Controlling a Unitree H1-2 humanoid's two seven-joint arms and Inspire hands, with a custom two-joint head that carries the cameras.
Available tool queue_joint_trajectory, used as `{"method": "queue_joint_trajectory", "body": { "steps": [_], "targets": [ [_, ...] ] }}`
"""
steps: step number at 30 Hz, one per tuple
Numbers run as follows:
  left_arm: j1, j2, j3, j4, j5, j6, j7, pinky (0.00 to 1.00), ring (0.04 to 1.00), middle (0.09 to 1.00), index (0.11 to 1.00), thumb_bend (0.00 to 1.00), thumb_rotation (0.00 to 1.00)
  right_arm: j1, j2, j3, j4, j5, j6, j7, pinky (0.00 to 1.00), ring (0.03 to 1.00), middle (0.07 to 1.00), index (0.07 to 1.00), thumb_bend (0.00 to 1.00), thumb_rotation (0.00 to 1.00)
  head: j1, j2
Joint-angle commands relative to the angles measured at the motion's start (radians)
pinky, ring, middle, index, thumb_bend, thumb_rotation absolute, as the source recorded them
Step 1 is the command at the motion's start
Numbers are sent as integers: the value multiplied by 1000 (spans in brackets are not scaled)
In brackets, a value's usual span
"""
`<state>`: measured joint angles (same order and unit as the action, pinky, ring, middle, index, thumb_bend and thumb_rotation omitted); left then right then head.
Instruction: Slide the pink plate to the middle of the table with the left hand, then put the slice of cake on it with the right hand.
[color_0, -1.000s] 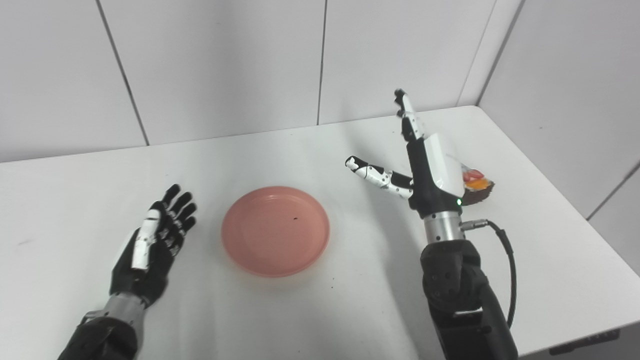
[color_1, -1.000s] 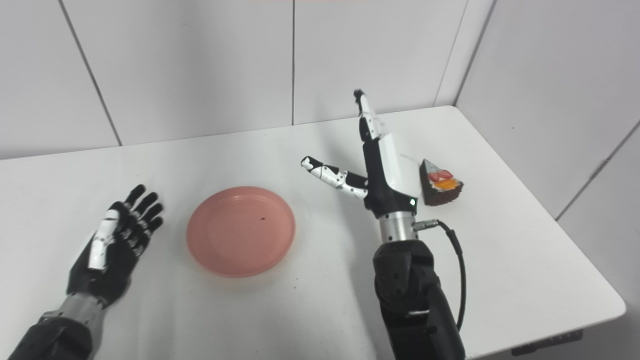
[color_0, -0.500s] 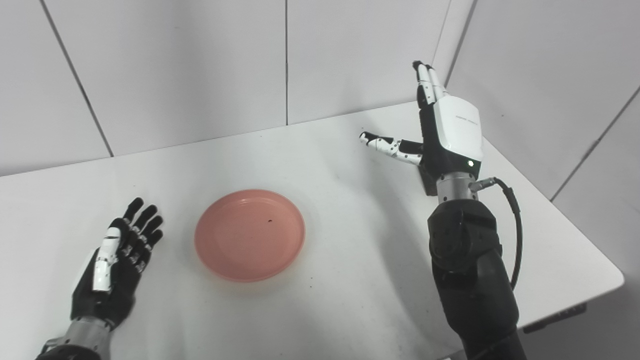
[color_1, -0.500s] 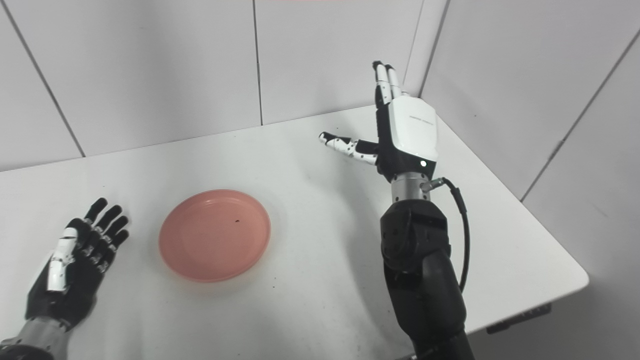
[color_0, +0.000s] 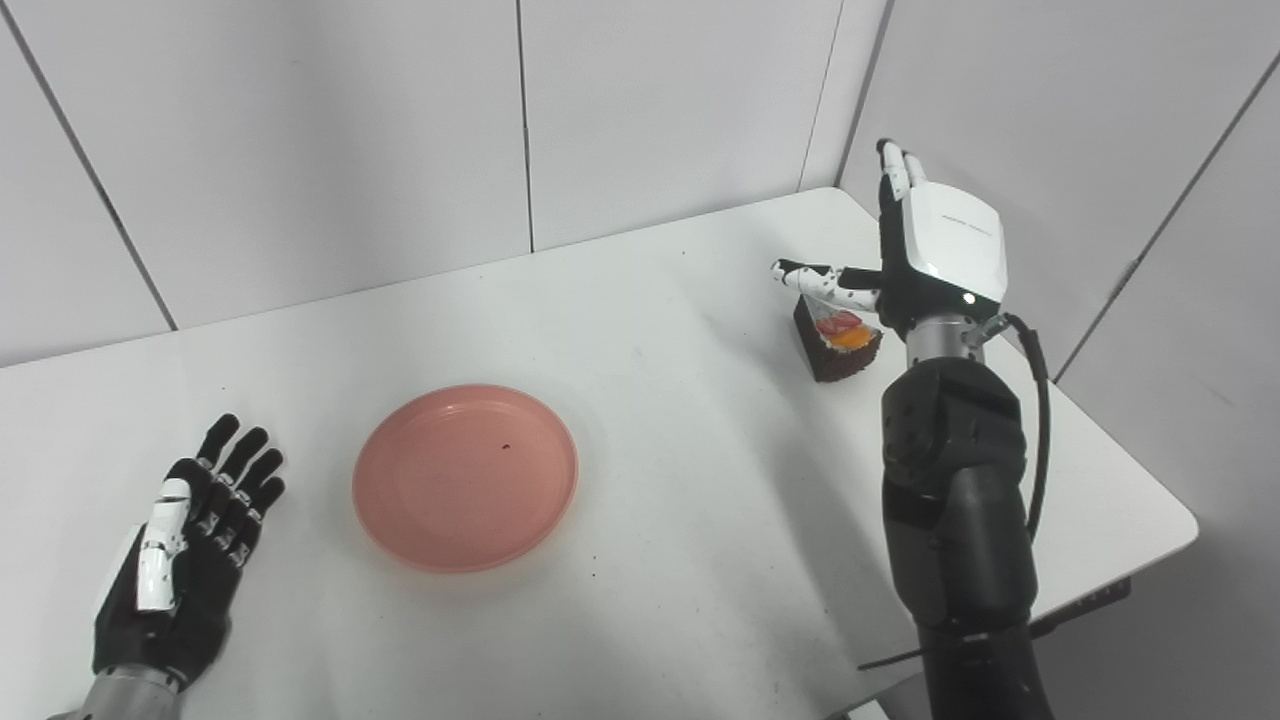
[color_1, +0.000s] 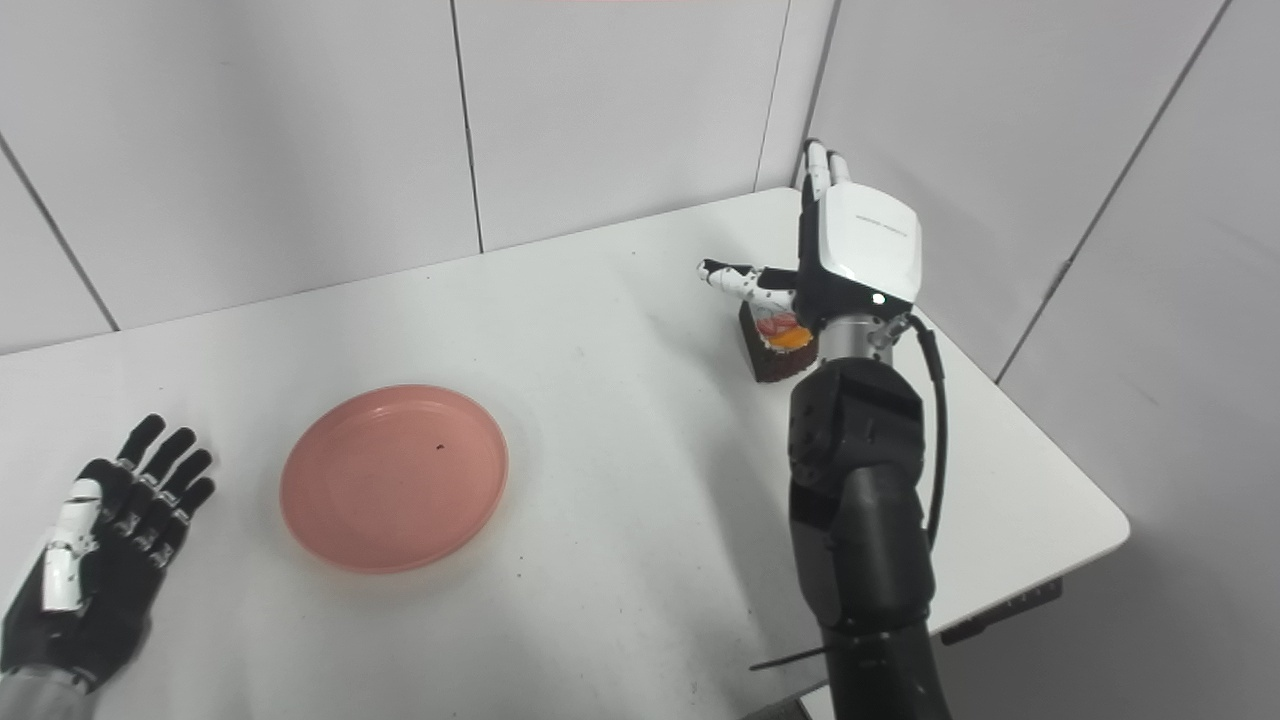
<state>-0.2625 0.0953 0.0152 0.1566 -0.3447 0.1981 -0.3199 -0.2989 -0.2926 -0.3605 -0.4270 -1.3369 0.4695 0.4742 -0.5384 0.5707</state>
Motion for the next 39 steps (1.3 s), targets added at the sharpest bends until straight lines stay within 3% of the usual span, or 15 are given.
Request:
{"method": "queue_joint_trajectory", "body": {
  "steps": [1,9,14,25,34,39],
  "targets": [
    [20,16,-8,29,16,41,3,987,959,962,955,353,1000,-12,-43,-24,-4,8,-1,-11,652,839,901,918,927,591,0,1],
    [19,18,-8,30,15,41,2,984,957,962,955,352,1000,-7,-64,-48,59,38,0,4,634,834,894,909,926,605,-1,1],
    [22,20,-11,19,19,45,4,972,951,957,946,360,1000,-10,-79,-11,104,22,-1,-5,619,809,874,899,935,639,-2,2],
    [26,26,-11,18,14,41,-4,993,962,965,954,354,1000,-34,-76,12,205,76,0,-58,579,783,873,898,923,633,0,7],
    [26,30,-12,18,15,38,-6,988,961,966,957,362,1000,-54,-93,37,291,135,0,-111,660,837,905,901,938,639,0,15],
    [27,32,-11,14,12,43,-7,988,958,965,956,361,1000,-78,-89,31,319,119,0,-89,669,851,926,909,927,618,-1,18]
  ]
}}
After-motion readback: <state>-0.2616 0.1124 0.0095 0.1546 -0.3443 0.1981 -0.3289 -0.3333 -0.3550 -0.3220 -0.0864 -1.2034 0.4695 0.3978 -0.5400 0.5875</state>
